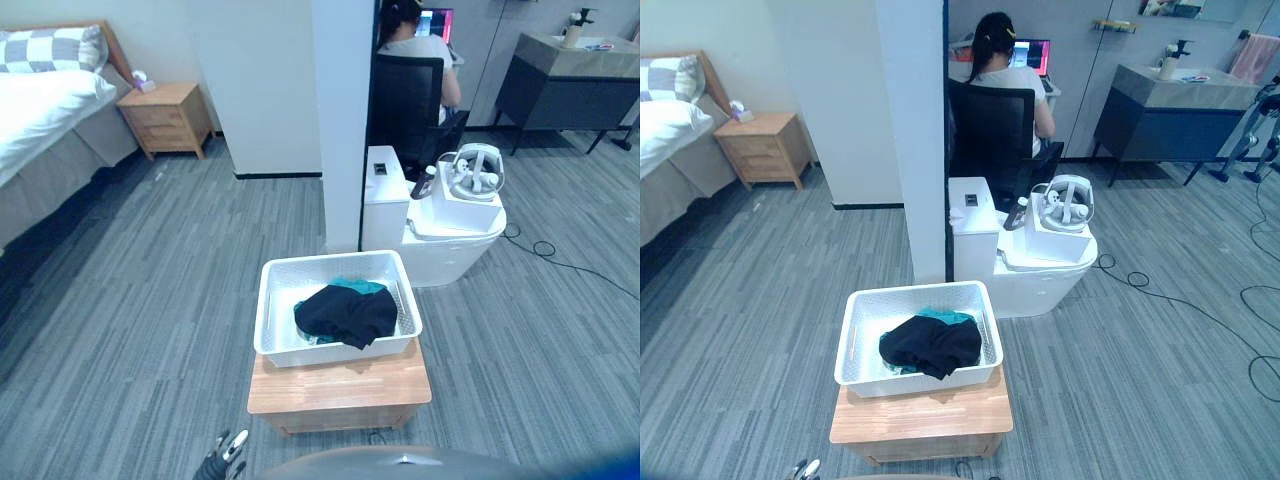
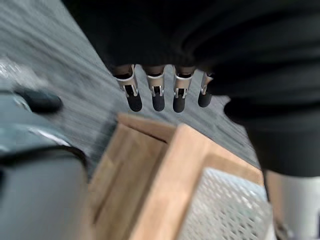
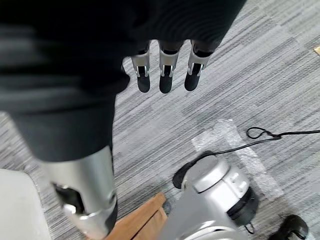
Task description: Tidy the bed and pick cloth on bed and put in laundry
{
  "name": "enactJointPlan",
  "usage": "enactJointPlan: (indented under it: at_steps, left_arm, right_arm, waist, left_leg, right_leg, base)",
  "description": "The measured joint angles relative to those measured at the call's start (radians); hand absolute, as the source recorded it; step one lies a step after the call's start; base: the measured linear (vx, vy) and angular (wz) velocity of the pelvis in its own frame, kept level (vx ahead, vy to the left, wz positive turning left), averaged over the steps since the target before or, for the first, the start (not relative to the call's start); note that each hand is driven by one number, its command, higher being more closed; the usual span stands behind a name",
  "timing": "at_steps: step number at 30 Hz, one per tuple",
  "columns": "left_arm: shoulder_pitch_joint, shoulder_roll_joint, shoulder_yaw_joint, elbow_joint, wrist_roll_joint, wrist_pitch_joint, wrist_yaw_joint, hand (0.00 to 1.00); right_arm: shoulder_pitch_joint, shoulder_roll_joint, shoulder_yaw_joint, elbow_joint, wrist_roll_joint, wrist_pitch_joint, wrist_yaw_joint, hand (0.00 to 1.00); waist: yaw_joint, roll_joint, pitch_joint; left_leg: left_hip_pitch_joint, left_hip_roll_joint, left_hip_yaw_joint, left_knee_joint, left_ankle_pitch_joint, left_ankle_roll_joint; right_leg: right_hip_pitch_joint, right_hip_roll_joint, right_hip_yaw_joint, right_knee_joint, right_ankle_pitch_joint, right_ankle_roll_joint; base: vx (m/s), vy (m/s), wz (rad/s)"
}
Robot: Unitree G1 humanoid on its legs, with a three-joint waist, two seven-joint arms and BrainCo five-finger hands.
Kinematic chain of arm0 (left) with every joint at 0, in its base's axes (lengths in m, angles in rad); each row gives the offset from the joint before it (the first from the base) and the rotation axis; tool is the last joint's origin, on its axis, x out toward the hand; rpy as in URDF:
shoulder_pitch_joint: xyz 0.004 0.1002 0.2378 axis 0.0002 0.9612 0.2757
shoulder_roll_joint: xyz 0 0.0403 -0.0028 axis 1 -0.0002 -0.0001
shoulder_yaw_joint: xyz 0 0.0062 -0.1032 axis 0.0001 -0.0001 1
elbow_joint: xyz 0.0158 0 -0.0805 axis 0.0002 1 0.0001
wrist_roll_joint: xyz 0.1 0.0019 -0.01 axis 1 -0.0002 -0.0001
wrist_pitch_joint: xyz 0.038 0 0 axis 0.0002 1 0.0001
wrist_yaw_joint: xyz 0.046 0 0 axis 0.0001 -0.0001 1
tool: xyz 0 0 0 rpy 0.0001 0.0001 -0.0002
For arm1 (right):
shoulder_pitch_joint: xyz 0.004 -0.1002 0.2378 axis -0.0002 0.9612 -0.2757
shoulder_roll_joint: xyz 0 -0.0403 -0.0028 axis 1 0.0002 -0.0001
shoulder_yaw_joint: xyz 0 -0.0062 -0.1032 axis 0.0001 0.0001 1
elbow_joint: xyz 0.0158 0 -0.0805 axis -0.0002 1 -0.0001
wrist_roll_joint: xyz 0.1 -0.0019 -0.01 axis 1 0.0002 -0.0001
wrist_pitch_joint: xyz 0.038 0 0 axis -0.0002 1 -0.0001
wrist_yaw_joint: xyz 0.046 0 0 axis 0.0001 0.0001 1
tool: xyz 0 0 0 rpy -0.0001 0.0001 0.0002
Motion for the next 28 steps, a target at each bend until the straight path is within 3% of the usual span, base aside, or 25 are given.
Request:
enactJointPlan:
  at_steps: [2,3,4,6,7,9,12,17,22,28]
  left_arm:
    - [-0.005,-0.014,0.011,0.011,0.019,0.067,0.026,0.00]
    - [-0.020,-0.026,0.016,0.029,0.025,0.130,0.051,0.00]
    - [-0.025,-0.030,0.015,0.032,0.033,0.156,0.060,0.00]
    - [-0.044,-0.043,-0.001,0.049,0.044,0.259,0.083,0.00]
    - [-0.045,-0.037,-0.011,0.048,0.049,0.273,0.089,0.00]
    - [-0.068,-0.018,-0.044,0.049,0.057,0.355,0.109,0.00]
    - [-0.087,0.002,-0.084,0.069,0.053,0.400,0.113,0.00]
    - [-0.094,0.012,-0.138,0.069,0.033,0.405,0.131,0.00]
    - [-0.097,0.029,-0.182,0.070,0.010,0.359,0.125,0.00]
    - [-0.104,0.036,-0.184,0.087,0.029,0.320,0.112,0.00]
  right_arm:
    - [-0.001,0.000,0.006,0.018,0.005,0.001,-0.002,0.00]
    - [-0.001,0.000,0.036,0.021,0.029,0.000,-0.002,0.00]
    - [-0.001,0.000,0.049,0.022,0.043,-0.001,-0.001,0.00]
    - [-0.005,0.001,0.104,0.036,0.099,-0.023,0.009,0.00]
    - [-0.008,0.001,0.114,0.037,0.113,-0.030,0.012,0.00]
    - [-0.022,0.000,0.155,0.038,0.161,-0.084,0.022,0.00]
    - [-0.041,-0.003,0.185,0.063,0.168,-0.140,0.031,0.00]
    - [-0.047,-0.016,0.246,0.076,0.167,-0.216,0.048,0.00]
    - [-0.052,-0.028,0.322,0.075,0.167,-0.288,0.075,0.00]
    - [-0.055,-0.043,0.364,0.075,0.165,-0.297,0.089,0.00]
  waist:
    - [0.001,0.008,-0.001]
    - [0.001,0.009,-0.002]
    - [0.001,0.009,-0.002]
    - [0.001,0.002,-0.002]
    - [0.001,0.001,-0.001]
    - [0.001,-0.006,-0.002]
    - [0.000,-0.007,0.000]
    - [0.000,-0.009,0.012]
    - [0.000,-0.018,0.031]
    - [0.000,-0.021,0.041]
  left_leg:
    - [0.000,0.000,0.000,-0.003,0.005,0.002]
    - [0.004,0.000,0.000,-0.009,0.009,0.001]
    - [0.008,0.000,0.000,-0.012,0.011,0.000]
    - [0.025,0.001,0.001,-0.018,0.015,-0.001]
    - [0.027,0.003,0.001,-0.018,0.015,-0.001]
    - [0.029,0.004,0.000,-0.017,0.015,-0.002]
    - [0.030,0.004,-0.003,-0.016,0.015,-0.002]
    - [0.039,0.004,-0.009,-0.014,0.015,-0.002]
    - [0.043,0.005,-0.010,-0.009,0.015,-0.002]
    - [0.046,0.006,-0.014,-0.007,0.015,-0.002]
  right_leg:
    - [0.001,0.002,0.000,-0.005,0.002,0.004]
    - [0.004,0.004,-0.001,-0.010,0.003,0.005]
    - [0.006,0.005,-0.001,-0.011,0.003,0.005]
    - [0.020,0.012,-0.001,-0.016,0.003,0.004]
    - [0.024,0.013,-0.001,-0.018,0.003,0.004]
    - [0.032,0.014,-0.002,-0.030,0.006,0.004]
    - [0.034,0.014,-0.002,-0.034,0.006,0.004]
    - [0.045,0.014,-0.003,-0.043,0.011,0.003]
    - [0.053,0.013,-0.004,-0.053,0.016,0.004]
    - [0.068,0.012,-0.008,-0.071,0.027,0.004]
  base:
    - [0.00,-0.043,0.00]
    - [0.00,-0.035,-0.01]
    - [0.01,-0.049,0.00]
    - [0.01,-0.036,-0.01]
    - [0.01,-0.043,0.00]
    - [0.00,-0.048,0.02]
    - [-0.01,-0.043,0.01]
    - [-0.03,-0.053,0.00]
    - [-0.06,-0.060,-0.02]
    - [-0.03,-0.052,0.01]
